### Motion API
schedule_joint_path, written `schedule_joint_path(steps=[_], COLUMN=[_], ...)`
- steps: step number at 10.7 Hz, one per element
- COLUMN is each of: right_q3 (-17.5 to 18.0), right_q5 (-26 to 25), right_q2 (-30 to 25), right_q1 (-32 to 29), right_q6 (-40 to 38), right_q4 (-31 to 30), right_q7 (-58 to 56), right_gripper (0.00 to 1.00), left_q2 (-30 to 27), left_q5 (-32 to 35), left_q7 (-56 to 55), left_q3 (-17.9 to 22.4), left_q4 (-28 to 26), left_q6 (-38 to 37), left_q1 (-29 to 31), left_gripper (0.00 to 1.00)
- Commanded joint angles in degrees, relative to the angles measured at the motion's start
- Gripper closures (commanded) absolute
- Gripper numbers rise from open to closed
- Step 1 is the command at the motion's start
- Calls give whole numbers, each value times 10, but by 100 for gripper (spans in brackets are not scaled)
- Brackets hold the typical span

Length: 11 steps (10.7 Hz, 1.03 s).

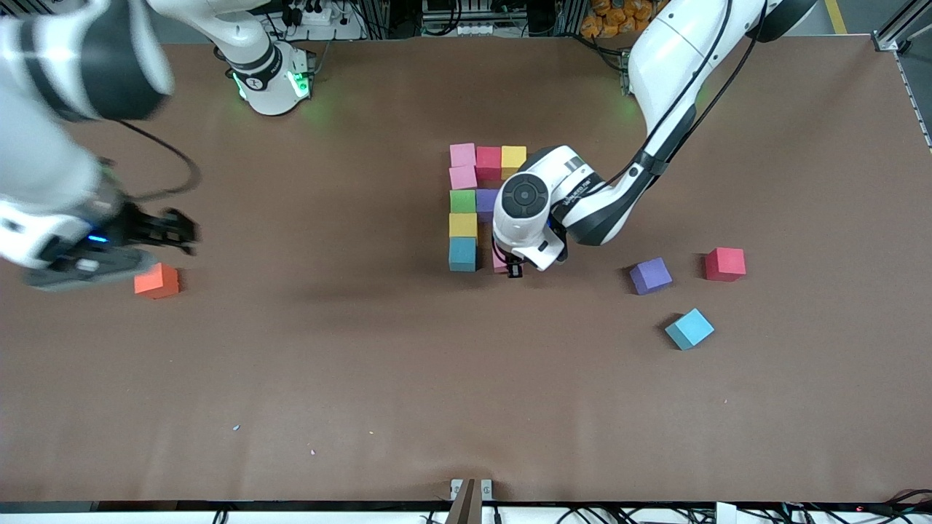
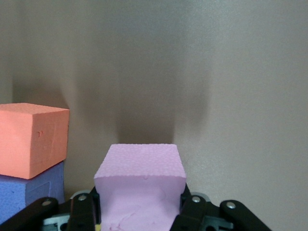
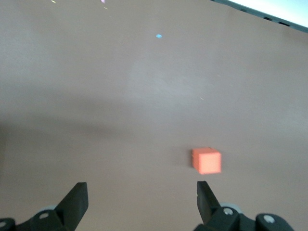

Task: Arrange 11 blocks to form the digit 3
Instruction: 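Release the cyan cube and withdraw the right gripper while the left lowers pink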

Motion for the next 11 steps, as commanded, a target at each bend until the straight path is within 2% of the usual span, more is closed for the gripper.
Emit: schedule_joint_path(steps=[1,3,6,11], right_q3=[10,8,8,10], right_q5=[38,42,53,67], right_q2=[-45,-62,-64,-77], right_q1=[-72,-91,-107,-106], right_q6=[-31,-50,-117,-124], right_q4=[-12,6,74,82], right_q7=[-51,-46,-45,-50], right_gripper=[0,0,0,0], left_q2=[-3,-2,0,10], left_q5=[37,45,46,46], left_q7=[-39,-57,-59,-59], left_q3=[4,4,3,3], left_q4=[-17,-32,-33,-33], left_q6=[12,55,74,103], left_q1=[-5,-5,-5,-10], left_gripper=[100,100,100,100])
